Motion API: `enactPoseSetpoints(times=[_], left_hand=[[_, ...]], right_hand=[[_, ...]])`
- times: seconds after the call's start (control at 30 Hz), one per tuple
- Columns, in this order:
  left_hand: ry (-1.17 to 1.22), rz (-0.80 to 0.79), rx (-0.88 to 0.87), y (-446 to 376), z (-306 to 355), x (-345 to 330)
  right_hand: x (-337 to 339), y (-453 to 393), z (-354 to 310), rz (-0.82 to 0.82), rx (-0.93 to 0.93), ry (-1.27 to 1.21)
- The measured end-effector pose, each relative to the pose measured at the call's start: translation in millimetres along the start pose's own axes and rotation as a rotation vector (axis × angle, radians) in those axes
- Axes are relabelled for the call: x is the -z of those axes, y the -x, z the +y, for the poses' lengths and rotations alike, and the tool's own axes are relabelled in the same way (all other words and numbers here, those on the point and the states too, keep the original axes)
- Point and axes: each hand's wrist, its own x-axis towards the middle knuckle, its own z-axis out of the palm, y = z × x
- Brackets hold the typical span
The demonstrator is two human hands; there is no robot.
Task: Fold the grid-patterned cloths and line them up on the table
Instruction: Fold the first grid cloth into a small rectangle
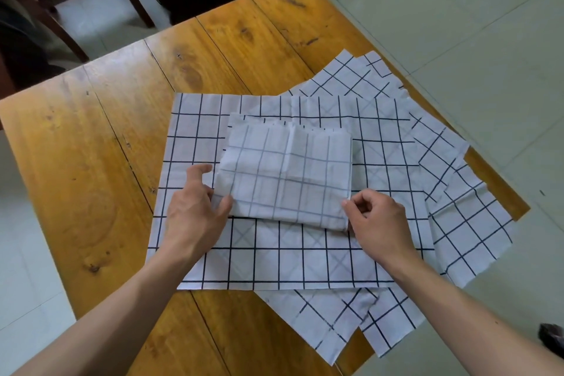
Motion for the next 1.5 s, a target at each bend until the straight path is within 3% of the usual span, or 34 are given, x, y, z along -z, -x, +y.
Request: enactPoseSetpoints(times=[0.3,0.57,0.8,0.97,1.1,1.23,1.5], left_hand=[[-0.101,0.044,-0.023,-1,-2,-6],[-0.181,0.087,-0.068,-3,-4,-10],[-0.374,0.202,-0.34,0,-13,-14],[-0.418,0.216,-0.444,0,-18,-21],[-0.43,0.222,-0.471,-1,-20,-23],[-0.383,0.192,-0.425,3,-18,-26],[-0.492,0.19,-0.284,11,-3,-36]], right_hand=[[-2,-12,-8,-0.015,-0.07,0.051],[-3,-14,-13,-0.046,0.017,0.355],[-2,-14,-14,0.014,0.063,0.303],[-14,-8,-19,0.05,0.451,0.457],[-39,-6,-27,-0.21,0.593,0.413],[-52,-8,-26,-0.297,0.519,0.368],[-49,-4,-17,-0.201,0.462,0.465]])
